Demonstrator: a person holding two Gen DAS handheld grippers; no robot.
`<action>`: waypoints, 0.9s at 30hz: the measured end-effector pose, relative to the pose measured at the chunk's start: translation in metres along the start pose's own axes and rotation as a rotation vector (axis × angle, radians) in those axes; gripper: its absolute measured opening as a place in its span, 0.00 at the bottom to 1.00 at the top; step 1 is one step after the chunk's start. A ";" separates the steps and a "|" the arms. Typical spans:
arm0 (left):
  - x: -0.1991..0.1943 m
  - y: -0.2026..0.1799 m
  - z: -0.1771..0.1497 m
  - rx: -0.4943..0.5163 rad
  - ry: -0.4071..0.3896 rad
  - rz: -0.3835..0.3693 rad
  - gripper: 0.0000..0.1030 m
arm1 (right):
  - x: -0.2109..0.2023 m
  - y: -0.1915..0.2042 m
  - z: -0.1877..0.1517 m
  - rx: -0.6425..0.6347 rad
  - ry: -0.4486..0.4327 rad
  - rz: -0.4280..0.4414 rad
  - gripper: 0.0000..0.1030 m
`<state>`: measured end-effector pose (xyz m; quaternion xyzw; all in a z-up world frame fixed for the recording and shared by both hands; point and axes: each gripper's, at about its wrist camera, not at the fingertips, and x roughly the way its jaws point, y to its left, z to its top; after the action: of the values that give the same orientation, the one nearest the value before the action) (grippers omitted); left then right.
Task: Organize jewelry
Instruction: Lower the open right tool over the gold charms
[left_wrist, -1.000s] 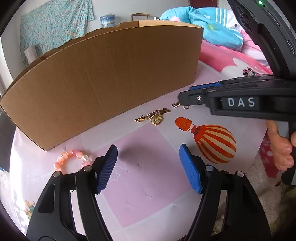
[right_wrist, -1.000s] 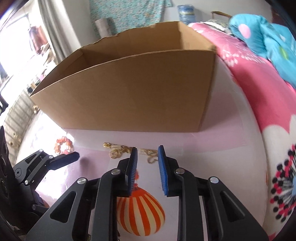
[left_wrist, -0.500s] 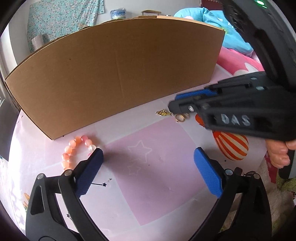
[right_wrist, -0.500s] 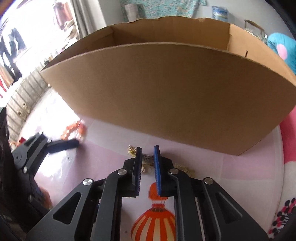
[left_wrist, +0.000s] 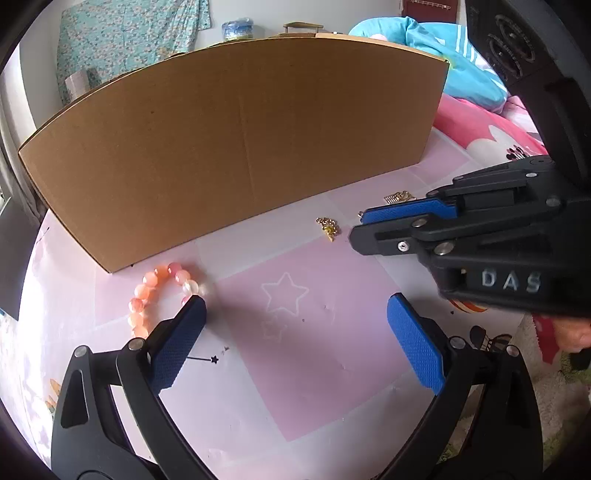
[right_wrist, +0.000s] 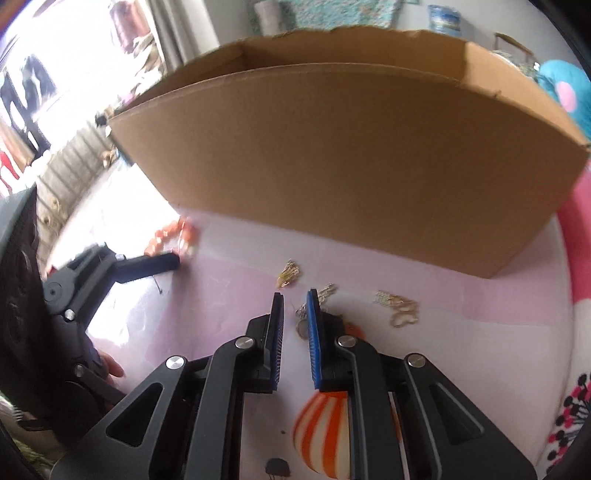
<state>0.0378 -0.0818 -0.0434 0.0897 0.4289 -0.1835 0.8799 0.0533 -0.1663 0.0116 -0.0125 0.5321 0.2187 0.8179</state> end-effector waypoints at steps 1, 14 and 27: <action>-0.001 -0.001 -0.001 -0.003 -0.001 0.003 0.92 | 0.000 0.002 0.000 -0.011 0.011 0.010 0.12; -0.003 0.001 -0.005 0.002 -0.007 -0.002 0.92 | -0.018 0.004 -0.016 0.040 -0.002 0.048 0.12; -0.006 0.005 -0.009 0.010 -0.009 -0.005 0.92 | -0.019 -0.010 -0.021 0.115 0.006 0.020 0.12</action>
<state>0.0297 -0.0724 -0.0442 0.0924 0.4244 -0.1885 0.8808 0.0325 -0.1869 0.0175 0.0392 0.5462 0.1961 0.8134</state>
